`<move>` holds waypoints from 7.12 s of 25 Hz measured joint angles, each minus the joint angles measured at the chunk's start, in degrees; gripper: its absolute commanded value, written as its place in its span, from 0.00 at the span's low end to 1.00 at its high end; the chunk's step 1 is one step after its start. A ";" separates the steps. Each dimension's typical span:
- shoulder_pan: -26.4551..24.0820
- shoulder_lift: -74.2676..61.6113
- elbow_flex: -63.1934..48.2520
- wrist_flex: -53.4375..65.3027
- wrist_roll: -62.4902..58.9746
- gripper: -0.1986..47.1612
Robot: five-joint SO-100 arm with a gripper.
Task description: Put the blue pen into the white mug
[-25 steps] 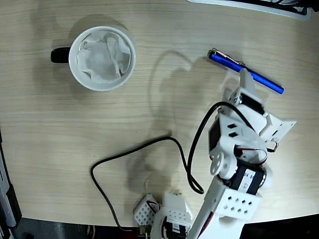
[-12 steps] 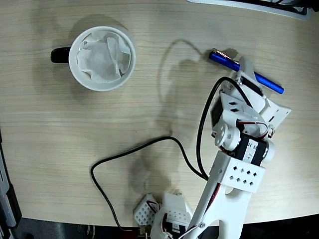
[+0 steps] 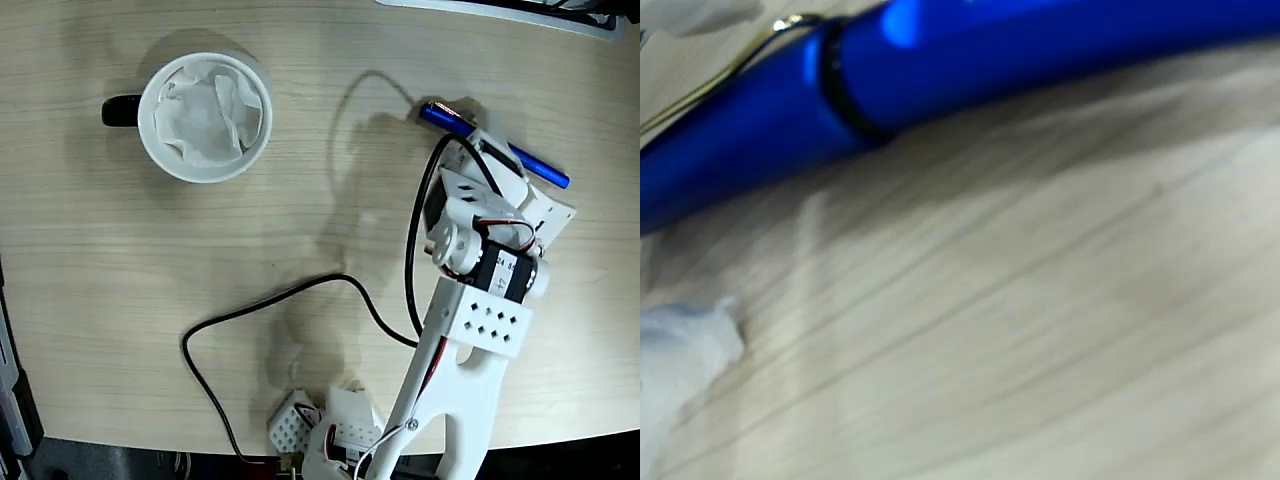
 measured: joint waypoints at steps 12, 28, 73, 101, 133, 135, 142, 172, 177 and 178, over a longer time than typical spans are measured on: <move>-0.79 -1.85 -2.46 0.00 5.01 0.22; -1.14 -2.55 -3.34 -0.09 5.27 0.01; -36.91 48.34 22.68 -22.41 38.41 0.00; -46.23 56.78 50.98 -57.74 41.22 0.00; -34.54 81.83 78.49 -58.71 8.96 0.00; -31.38 86.13 80.77 -55.90 0.00 0.00; -16.26 99.67 92.64 -48.43 -22.50 0.00; -13.89 130.08 93.60 10.37 -3.87 0.00; -15.91 130.17 93.52 10.72 -3.08 0.00; -16.08 130.17 93.52 10.72 -3.08 0.00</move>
